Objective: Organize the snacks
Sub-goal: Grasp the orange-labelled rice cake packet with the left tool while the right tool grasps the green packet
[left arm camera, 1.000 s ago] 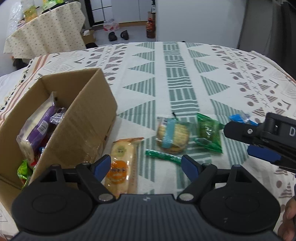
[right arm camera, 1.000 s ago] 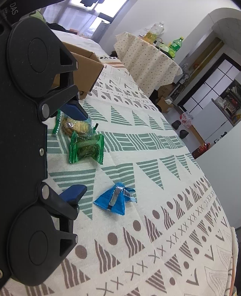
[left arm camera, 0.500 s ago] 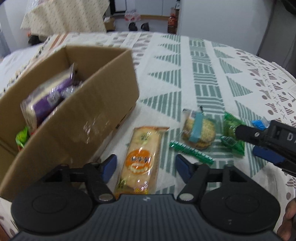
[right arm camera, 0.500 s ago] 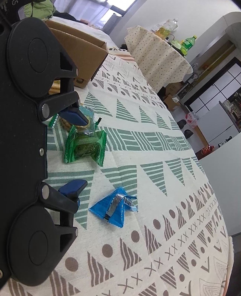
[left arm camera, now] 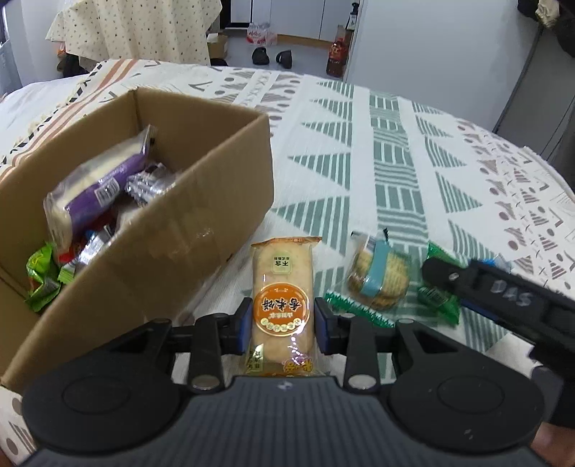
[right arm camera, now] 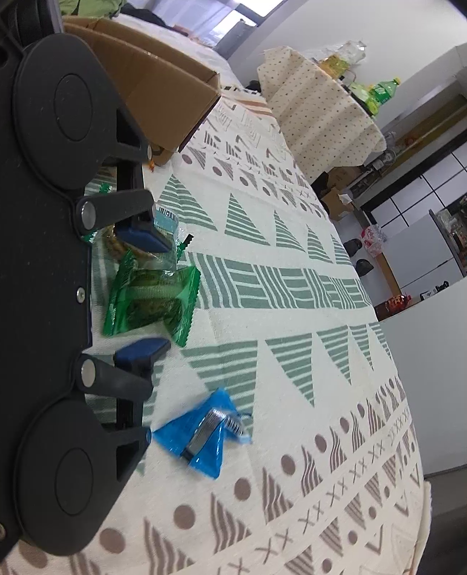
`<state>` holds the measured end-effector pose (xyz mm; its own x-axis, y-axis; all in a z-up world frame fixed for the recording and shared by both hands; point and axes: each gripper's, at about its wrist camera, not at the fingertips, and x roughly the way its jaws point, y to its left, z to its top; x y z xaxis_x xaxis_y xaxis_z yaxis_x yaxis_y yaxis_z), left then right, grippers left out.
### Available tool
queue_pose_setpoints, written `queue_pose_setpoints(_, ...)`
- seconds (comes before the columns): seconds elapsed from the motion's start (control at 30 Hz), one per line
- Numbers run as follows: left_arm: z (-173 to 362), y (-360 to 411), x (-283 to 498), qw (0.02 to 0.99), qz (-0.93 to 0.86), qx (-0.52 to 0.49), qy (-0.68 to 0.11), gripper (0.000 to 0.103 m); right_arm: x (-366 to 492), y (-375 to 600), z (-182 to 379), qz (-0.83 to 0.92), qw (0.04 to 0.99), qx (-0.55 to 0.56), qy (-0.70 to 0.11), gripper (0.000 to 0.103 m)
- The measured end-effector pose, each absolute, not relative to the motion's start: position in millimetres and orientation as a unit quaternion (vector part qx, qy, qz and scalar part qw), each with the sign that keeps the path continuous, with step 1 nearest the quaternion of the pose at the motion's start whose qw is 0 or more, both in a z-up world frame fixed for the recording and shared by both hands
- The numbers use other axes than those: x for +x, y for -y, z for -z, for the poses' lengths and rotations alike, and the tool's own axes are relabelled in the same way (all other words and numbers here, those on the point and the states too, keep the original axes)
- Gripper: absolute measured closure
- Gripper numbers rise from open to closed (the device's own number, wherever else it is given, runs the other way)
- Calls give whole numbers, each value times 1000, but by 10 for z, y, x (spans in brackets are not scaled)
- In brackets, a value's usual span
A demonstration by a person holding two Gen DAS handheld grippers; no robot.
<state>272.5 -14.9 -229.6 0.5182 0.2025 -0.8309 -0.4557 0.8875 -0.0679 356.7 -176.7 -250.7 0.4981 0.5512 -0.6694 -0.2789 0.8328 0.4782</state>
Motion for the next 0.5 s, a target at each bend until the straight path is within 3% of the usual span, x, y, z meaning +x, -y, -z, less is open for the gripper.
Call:
queue_pose_setpoints(0.07, 2259, 143, 2744, 863, -190, -140, -446, 69, 3559, 1721, 2512, -244, 853, 142, -438, 70)
queue_pose_setpoints(0.13, 2217, 144, 2746, 868, -187, -138, -439, 69, 3527, 1709, 2500, -248, 854, 132, -438, 73)
queue_pose_setpoints(0.5, 1918, 162, 2754, 889, -152, -150, -406, 69, 3315, 1771, 2192, -252, 867, 137, -408, 75)
